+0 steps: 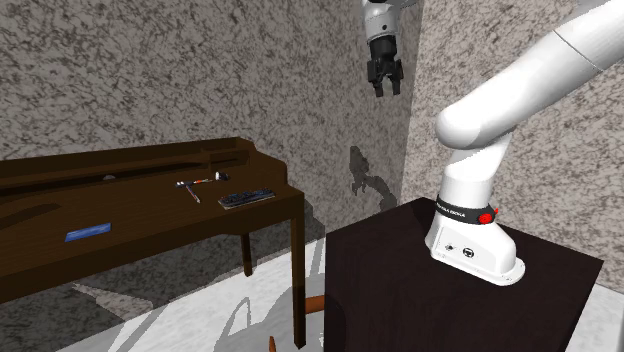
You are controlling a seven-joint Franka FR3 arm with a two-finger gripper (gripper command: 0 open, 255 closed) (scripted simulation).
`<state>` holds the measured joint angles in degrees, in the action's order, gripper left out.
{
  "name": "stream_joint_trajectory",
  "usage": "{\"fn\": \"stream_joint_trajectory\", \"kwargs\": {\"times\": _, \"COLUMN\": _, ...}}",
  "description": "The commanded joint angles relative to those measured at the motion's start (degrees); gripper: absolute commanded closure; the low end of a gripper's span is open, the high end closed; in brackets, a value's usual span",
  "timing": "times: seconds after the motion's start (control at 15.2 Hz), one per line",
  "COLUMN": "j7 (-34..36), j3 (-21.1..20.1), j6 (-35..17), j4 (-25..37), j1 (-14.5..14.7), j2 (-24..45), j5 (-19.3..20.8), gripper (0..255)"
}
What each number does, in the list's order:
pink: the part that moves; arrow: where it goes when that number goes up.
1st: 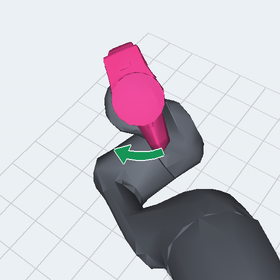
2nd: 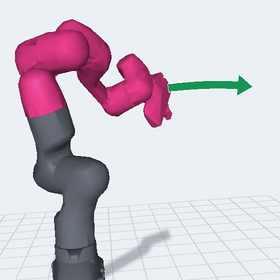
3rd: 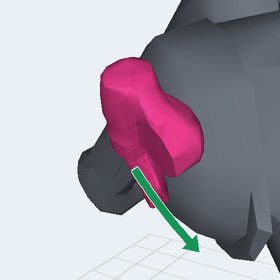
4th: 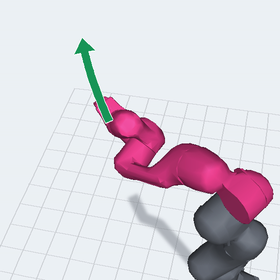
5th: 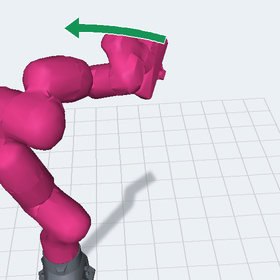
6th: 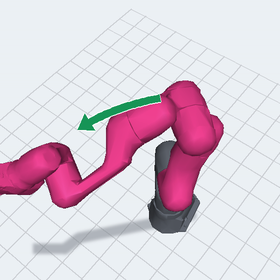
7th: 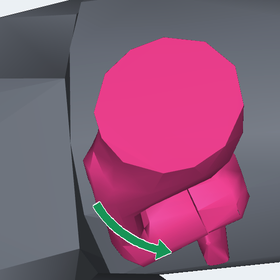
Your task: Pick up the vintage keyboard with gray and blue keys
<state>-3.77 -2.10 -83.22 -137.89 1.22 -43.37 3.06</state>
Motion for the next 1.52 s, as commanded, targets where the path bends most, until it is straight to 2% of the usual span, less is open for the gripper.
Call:
{"fn": "stream_joint_trajectory", "kwargs": {"times": 0.0, "j7": 0.0, "j3": 0.0, "j6": 0.0, "j4": 0.0, "j1": 0.0, "j2": 0.0, "j5": 0.0, "gripper": 0}}
{"fn": "stream_joint_trajectory", "kwargs": {"times": 0.66, "j7": -9.69, "j3": -2.63, "j6": -19.59, "j4": -0.68, "j1": 6.65, "j2": 14.56, "j5": 0.56, "gripper": 0}}
{"fn": "stream_joint_trajectory", "kwargs": {"times": 1.45, "j7": -19.12, "j3": -7.8, "j6": -38.8, "j4": 4.19, "j1": 13.11, "j2": 33.33, "j5": 3.13, "gripper": 0}}
